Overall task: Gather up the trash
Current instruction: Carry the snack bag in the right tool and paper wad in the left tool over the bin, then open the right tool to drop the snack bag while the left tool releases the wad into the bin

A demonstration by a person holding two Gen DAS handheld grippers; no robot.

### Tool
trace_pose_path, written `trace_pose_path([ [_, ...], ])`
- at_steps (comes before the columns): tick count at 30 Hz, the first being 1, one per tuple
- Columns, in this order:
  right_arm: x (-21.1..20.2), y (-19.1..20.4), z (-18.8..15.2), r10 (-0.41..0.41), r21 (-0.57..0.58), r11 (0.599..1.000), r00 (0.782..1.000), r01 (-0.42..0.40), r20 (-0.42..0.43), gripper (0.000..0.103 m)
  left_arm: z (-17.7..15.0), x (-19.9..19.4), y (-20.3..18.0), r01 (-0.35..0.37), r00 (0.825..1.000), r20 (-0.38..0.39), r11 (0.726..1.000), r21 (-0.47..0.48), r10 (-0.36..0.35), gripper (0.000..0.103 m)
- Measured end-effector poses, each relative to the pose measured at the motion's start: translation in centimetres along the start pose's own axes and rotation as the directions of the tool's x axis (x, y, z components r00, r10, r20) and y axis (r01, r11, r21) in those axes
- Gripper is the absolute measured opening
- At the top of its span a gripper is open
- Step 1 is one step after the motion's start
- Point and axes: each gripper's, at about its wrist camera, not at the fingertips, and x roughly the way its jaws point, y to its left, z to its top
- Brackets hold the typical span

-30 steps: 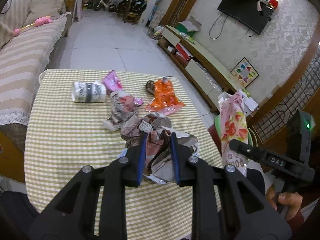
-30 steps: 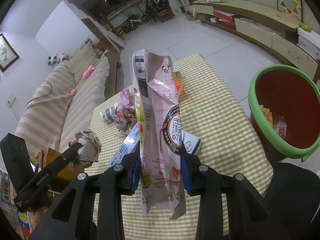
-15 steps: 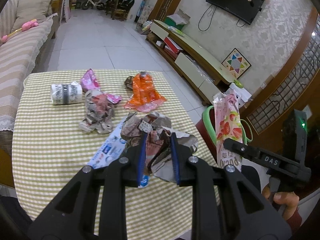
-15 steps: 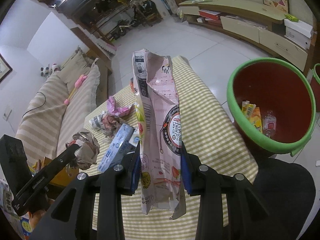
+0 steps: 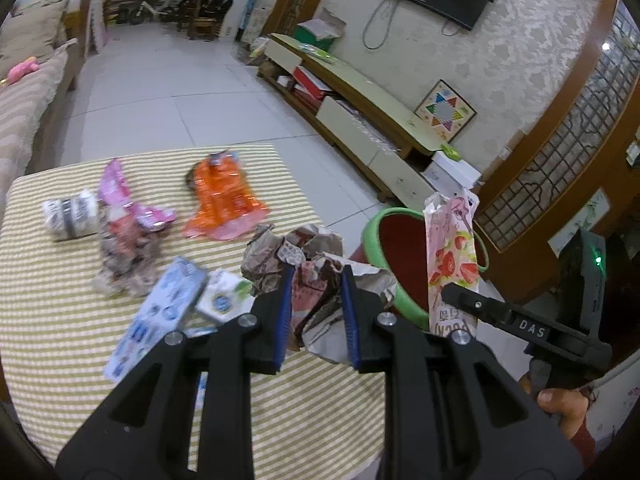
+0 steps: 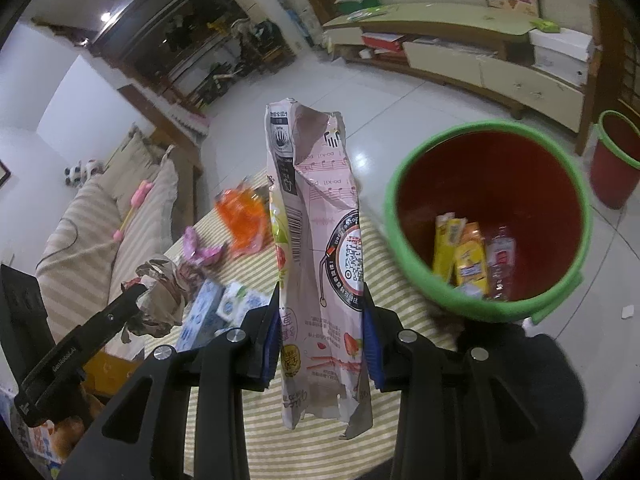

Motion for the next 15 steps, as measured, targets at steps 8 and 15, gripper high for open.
trace_pose_path([
  [8, -2.3, -5.1, 2.1, -0.063, 0.077, 0.995, 0.996, 0.059, 0.058, 0.033, 1.6, 3.8, -4.4, 0.087, 0.996, -0.027, 0.994, 0.071, -0.085, 0.022],
  [15, -2.4, -9.6, 3.6, -0.11, 0.157, 0.983, 0.992, 0.098, 0.069, 0.033, 2.8, 8.0, -9.8, 0.165, 0.986, -0.068, 0.97, 0.178, -0.155, 0.022],
])
